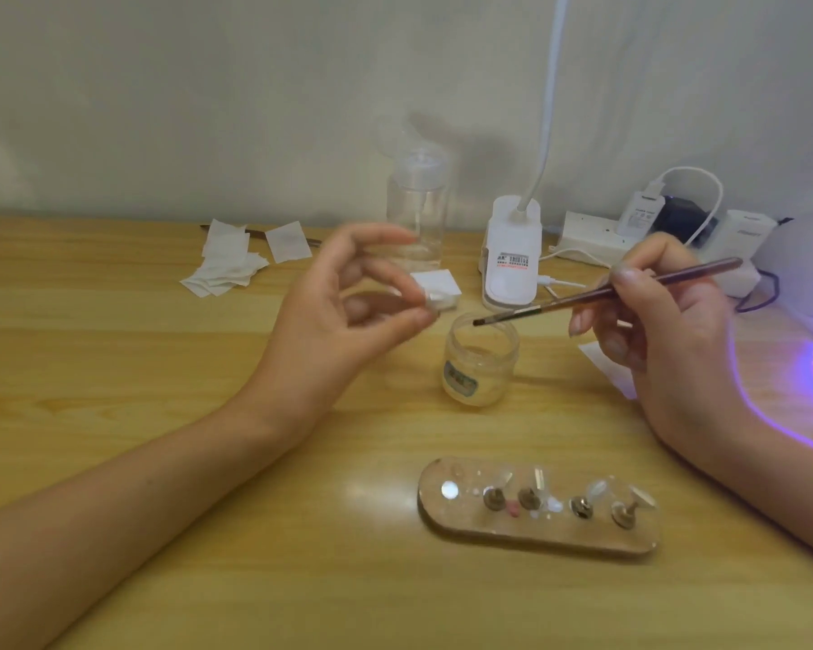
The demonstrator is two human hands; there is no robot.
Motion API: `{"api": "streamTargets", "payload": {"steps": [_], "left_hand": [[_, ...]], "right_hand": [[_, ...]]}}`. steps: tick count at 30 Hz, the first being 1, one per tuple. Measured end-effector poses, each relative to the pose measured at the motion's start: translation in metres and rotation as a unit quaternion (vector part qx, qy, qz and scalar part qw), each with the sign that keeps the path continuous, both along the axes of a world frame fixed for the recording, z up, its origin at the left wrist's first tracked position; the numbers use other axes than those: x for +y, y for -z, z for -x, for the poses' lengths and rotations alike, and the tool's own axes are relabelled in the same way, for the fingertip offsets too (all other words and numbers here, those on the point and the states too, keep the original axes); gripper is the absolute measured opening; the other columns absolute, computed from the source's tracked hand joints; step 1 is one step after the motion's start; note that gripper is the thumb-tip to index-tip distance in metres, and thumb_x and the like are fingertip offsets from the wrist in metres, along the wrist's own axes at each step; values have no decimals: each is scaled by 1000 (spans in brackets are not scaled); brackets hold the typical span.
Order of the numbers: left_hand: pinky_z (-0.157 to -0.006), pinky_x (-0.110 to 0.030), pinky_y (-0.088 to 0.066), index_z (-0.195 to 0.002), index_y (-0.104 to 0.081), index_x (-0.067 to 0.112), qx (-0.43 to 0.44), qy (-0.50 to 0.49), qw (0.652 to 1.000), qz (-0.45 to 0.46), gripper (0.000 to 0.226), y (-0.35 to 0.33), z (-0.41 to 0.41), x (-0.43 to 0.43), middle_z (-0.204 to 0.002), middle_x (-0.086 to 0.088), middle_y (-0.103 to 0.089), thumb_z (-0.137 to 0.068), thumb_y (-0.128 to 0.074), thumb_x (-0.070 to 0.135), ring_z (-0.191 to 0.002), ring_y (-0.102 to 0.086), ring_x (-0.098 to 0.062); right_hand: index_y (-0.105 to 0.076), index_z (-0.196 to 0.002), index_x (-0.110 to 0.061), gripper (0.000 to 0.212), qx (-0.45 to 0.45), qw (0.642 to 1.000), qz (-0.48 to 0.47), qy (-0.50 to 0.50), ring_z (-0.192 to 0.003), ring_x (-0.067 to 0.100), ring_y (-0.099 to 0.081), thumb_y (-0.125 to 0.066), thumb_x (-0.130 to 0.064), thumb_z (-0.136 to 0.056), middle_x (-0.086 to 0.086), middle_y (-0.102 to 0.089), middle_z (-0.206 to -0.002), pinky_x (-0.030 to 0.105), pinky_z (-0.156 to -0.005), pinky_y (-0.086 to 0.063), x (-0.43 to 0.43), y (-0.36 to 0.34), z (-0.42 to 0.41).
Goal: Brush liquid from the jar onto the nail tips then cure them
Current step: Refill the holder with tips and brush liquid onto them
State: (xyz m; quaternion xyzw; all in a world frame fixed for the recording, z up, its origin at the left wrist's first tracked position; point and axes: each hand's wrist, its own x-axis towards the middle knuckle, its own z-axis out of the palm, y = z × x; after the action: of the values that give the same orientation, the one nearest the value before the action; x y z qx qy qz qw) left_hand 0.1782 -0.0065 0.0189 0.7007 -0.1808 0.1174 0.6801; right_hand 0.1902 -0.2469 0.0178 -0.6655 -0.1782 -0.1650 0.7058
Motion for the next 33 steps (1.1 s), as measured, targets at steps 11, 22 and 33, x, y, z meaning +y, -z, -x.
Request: {"api": "streamTargets", "payload": {"steps": [11, 22, 33], "left_hand": [[-72, -43, -59, -141, -40, 24, -64, 102, 983, -139, 71, -34, 46, -4, -85, 1, -74, -82, -79, 18, -93, -74, -22], [-58, -22, -43, -134, -38, 54, 44, 83, 967, -237, 72, 8, 69, 2, -93, 10, -75, -82, -81, 27, -59, -46, -34], [-79, -3, -38, -142, -19, 61, 29, 79, 944, -319, 103, 11, 74, 1, -111, 26, -66, -67, -88, 41, -106, -59, 2]], "right_hand": [[-43, -81, -18, 24, 32, 999, -24, 15, -42, 12, -37, -41, -10, -103, 5, -65, -62, 17, -41, -29, -3, -3, 1], [-44, -81, -17, 24, 41, 999, -15, 16, -41, 13, -34, -41, -9, -103, 4, -66, -62, 22, -41, -21, -2, -5, 3], [-44, -82, -18, 24, 35, 999, -13, 5, -42, 15, -34, -41, -10, -104, 4, -65, -63, 28, -43, -22, -4, 0, -1]]}}
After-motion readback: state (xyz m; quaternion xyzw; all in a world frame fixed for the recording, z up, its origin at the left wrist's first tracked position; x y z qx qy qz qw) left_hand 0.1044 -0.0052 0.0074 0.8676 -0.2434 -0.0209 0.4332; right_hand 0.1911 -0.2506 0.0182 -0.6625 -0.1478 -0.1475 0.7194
